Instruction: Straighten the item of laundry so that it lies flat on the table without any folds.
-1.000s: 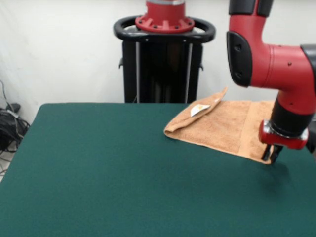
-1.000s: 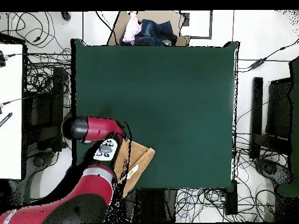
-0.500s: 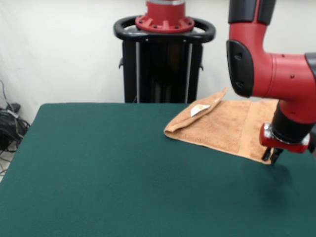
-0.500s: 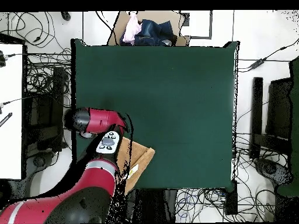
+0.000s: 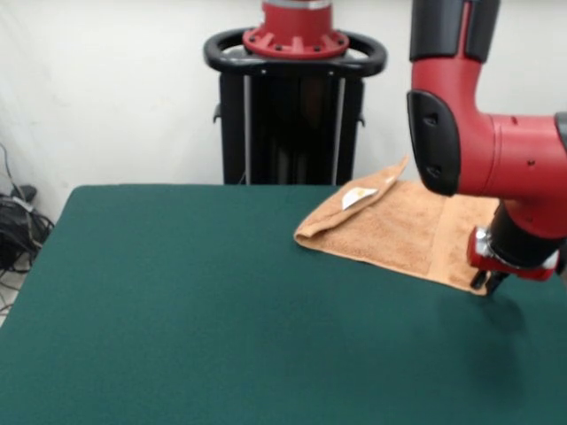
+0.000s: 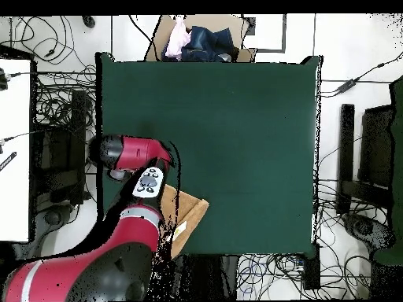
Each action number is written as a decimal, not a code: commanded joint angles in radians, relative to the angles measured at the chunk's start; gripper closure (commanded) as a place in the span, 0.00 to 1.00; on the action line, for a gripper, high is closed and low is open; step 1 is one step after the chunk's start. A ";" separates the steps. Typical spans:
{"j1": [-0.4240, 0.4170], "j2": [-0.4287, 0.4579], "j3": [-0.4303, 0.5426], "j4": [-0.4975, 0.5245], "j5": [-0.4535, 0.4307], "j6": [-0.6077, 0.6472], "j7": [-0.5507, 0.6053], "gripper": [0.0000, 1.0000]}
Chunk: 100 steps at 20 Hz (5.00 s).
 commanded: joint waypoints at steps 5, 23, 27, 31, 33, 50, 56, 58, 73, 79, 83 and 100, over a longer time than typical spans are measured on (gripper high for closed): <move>-0.019 0.142 0.145 -0.223 0.046 -0.263 0.146 1.00; -0.031 0.162 0.132 -0.352 0.077 -0.014 0.199 1.00; -0.036 0.168 0.131 -0.381 0.082 0.037 0.206 1.00; -0.033 0.170 0.121 -0.395 0.087 0.072 0.220 1.00; -0.029 0.176 0.109 -0.414 0.085 0.094 0.231 1.00; -0.010 0.198 0.070 -0.477 0.087 0.129 0.306 1.00; -0.007 0.193 0.071 -0.450 0.089 0.091 0.306 0.00; -0.004 0.184 0.073 -0.427 0.092 0.055 0.310 0.00; 0.005 -0.088 0.142 0.059 0.142 -0.236 0.247 0.00; 0.008 -0.188 0.155 0.207 0.156 -0.285 0.223 0.00; 0.022 -0.211 0.153 0.250 0.159 -0.307 0.230 0.00; -0.119 -0.227 0.221 0.402 0.053 -0.503 0.081 0.00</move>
